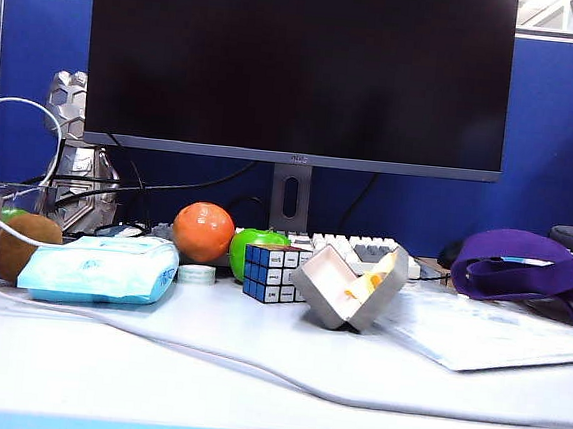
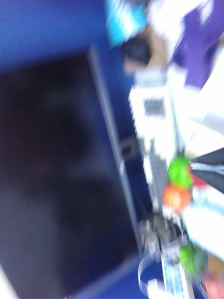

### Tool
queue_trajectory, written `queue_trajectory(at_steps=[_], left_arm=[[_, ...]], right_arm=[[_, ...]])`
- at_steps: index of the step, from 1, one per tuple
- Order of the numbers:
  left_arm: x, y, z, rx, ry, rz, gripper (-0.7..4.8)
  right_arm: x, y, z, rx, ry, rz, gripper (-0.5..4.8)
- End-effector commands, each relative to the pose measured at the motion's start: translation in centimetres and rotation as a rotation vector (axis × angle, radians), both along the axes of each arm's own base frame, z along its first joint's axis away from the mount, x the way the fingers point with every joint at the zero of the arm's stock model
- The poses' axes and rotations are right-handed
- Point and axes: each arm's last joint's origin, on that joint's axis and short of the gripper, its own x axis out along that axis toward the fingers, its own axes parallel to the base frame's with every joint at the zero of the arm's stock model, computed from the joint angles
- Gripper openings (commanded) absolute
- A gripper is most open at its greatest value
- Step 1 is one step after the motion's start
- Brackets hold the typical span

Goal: Pick up the glasses, fold the temples of the glasses, place the glasses into the glasses case, and finally close the glasses case.

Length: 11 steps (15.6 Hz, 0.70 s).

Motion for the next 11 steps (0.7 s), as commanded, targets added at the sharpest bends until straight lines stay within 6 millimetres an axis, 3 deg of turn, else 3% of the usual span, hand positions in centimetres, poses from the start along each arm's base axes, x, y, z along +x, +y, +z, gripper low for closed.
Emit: queue_trajectory(at_steps=[1,5,6,8,11], left_arm=[[2.6,-0.1,2.7,-0.001,0.066,-0.026,-0.06],[7.7,-0.5,6.5,0.051,0.205,-0.182,-0.05],[10.0,-0.6,7.6,0.044,0.262,-0.219,-0.06],[12.9,-0.7,8.6,0.038,0.297,-0.271,-0.06],[17.3,-1.7,8.5,0.03,0.344,-0.377,-0.06]], right_arm=[[0.6,0.3,3.1,-0.021,-0.037,0.08,-0.01],[2.4,0.8,7.4,-0.13,-0.073,0.195,-0.01],[3.2,1.0,8.9,-0.155,-0.085,0.236,-0.01],[4.3,1.3,10.4,-0.162,-0.086,0.299,-0.01],[5.7,1.5,11.7,-0.179,-0.088,0.338,-0.01]])
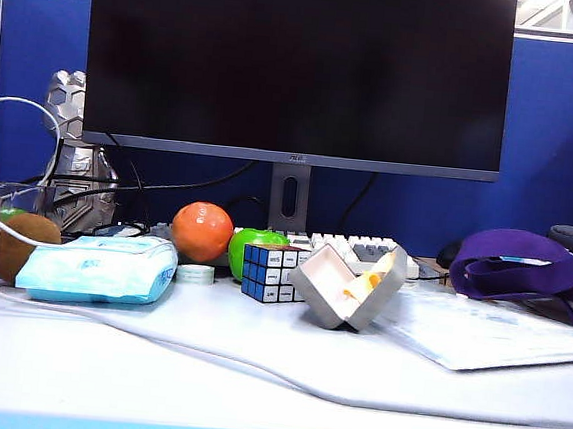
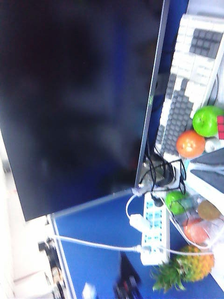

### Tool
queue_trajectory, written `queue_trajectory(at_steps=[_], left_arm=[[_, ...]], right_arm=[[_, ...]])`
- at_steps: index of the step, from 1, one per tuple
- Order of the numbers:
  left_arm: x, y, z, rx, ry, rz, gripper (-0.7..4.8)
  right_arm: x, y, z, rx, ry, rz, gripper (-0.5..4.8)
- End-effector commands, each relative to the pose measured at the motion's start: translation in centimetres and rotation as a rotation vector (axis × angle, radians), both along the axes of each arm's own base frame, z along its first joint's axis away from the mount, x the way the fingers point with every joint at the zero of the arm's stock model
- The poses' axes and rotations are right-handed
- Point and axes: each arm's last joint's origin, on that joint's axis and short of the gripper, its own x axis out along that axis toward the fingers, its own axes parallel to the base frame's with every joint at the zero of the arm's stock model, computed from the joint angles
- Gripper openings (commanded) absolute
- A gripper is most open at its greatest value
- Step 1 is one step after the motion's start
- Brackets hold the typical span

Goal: Pick up the glasses, fold the temples of the glasses, place the glasses into the glasses case, and finally close the glasses case.

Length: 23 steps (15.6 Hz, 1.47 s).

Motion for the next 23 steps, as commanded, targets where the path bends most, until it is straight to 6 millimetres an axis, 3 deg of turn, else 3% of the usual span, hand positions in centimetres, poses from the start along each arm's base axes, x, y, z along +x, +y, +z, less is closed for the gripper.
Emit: queue_trajectory(at_steps=[1,3,6,12,14,18,19,21,22,23], left_arm=[[4.0,-1.6,-0.5,-0.017,0.046,-0.122,-0.06],[7.0,-3.6,-1.7,-0.057,0.044,-0.171,-0.06],[9.8,-6.0,-4.2,-0.116,0.034,-0.248,-0.05],[13.1,-7.9,-10.0,-0.394,0.21,-0.001,-0.06],[14.0,-9.3,-12.1,-0.437,0.223,0.046,-0.05],[14.9,-11.5,-14.0,-0.411,0.16,0.122,-0.06],[15.1,-11.7,-14.6,-0.405,0.165,0.131,0.15],[15.4,-11.8,-15.3,-0.4,0.164,0.143,1.39],[15.6,-11.8,-16.0,-0.396,0.17,0.15,2.26],[15.9,-11.9,-16.7,-0.391,0.177,0.16,2.42]], right_arm=[[0.6,0.2,1.0,-0.019,-0.036,0.03,-0.01],[0.6,0.2,1.0,-0.026,-0.04,0.029,-0.01],[0.5,0.3,1.0,-0.041,-0.054,0.036,-0.01],[0.5,0.5,1.0,-0.059,-0.069,0.042,-0.01],[0.5,0.5,1.0,-0.059,-0.069,0.042,-0.01],[0.5,0.4,1.0,-0.061,-0.072,0.04,-0.01],[0.5,0.4,1.0,-0.061,-0.074,0.04,-0.01],[0.5,0.4,1.1,-0.061,-0.076,0.04,-0.01],[0.5,0.4,1.1,-0.061,-0.076,0.04,-0.01],[0.5,0.4,1.1,-0.061,-0.076,0.041,-0.01]])
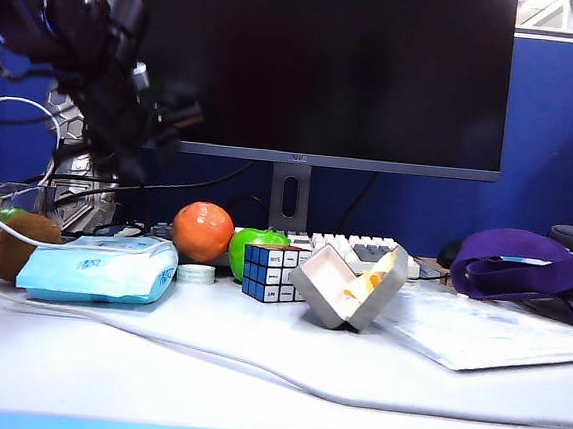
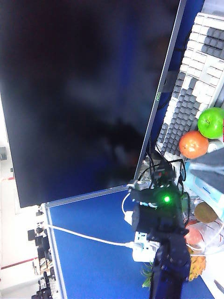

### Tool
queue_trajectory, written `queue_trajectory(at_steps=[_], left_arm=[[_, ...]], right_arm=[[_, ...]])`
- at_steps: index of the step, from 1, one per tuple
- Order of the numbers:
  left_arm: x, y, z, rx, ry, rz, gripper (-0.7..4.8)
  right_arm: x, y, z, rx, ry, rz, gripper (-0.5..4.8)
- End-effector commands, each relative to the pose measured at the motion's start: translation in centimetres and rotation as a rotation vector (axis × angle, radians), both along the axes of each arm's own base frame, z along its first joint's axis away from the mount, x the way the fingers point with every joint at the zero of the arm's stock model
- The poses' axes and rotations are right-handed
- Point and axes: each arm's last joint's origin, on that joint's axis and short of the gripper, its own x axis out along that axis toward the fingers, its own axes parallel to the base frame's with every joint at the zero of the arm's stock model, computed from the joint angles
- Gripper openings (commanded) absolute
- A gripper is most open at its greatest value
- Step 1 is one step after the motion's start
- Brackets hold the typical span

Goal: Pick up the glasses, fold the temples of the glasses, place the glasses into the glasses case, and finally close the glasses case.

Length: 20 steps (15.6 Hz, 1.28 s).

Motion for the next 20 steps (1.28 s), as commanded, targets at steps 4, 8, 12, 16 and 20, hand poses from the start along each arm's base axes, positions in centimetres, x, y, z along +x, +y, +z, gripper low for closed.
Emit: queue_trajectory(at_steps=[4,8,12,16,20], left_arm=[[1.3,-0.2,-1.6,-0.002,-0.081,0.065,2.41],[2.0,-0.3,-2.9,-0.006,-0.117,0.09,2.37],[2.3,-0.3,-3.5,-0.003,-0.135,0.115,0.56],[2.3,-0.4,-3.4,0.005,-0.14,0.086,-0.06],[1.5,-1.1,-1.3,0.004,-0.143,-0.013,-0.06]], right_arm=[[-0.2,0.0,0.4,0.0,-0.028,0.004,-0.01],[-0.2,0.0,0.4,0.0,-0.028,0.004,-0.01],[-0.2,0.0,0.4,0.0,-0.025,0.007,-0.01],[-0.2,0.0,0.4,-0.001,-0.026,0.006,-0.01],[-0.2,0.0,0.4,0.0,-0.027,0.006,-0.01]])
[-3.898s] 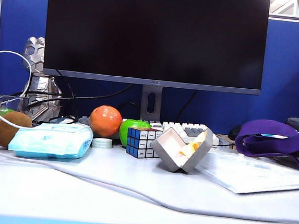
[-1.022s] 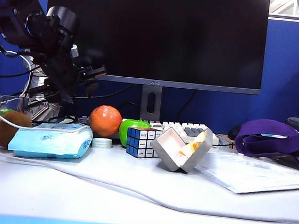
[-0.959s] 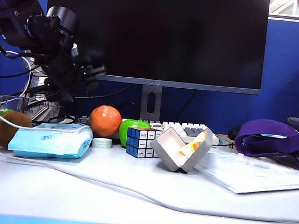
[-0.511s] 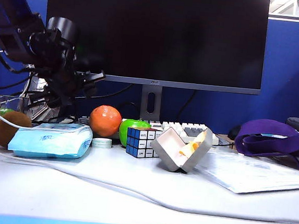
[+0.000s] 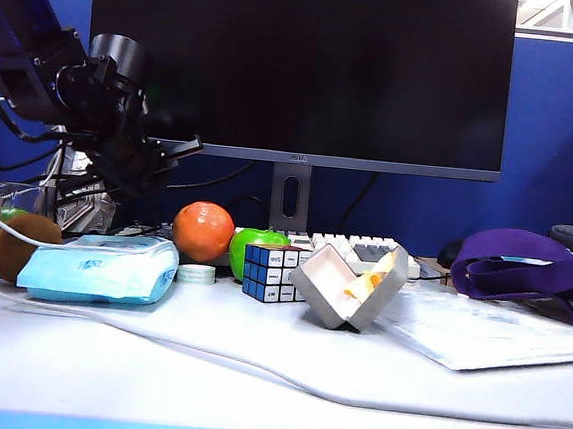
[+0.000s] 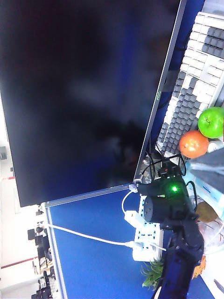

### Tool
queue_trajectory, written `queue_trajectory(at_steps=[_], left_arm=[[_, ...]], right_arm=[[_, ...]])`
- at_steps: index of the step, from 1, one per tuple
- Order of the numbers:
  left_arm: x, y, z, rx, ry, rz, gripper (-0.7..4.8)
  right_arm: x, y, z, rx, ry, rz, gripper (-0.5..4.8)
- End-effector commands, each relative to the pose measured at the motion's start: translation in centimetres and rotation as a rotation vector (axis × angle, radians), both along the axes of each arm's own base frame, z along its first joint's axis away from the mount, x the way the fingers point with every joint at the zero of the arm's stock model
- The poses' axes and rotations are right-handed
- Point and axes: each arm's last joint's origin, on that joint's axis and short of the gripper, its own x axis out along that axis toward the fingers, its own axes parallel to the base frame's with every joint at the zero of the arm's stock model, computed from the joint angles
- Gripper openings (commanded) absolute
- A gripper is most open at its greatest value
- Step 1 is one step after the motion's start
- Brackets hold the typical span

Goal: Pick up the glasses, fold the temples of the glasses, place the glasses into the glasses case, and finally close the glasses case.

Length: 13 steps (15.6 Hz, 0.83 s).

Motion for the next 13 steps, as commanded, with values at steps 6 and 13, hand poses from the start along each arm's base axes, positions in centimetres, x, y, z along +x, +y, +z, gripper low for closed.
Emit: queue_trajectory(at_steps=[6,13], left_arm=[[-4.1,-1.6,6.4,0.038,0.124,-0.262,-0.06],[-9.4,-4.2,14.4,-0.228,-0.112,-1.241,-0.06]], right_arm=[[-0.2,0.0,0.4,0.0,-0.028,0.006,-0.01],[0.2,0.1,-0.9,0.116,0.218,0.021,-0.01]])
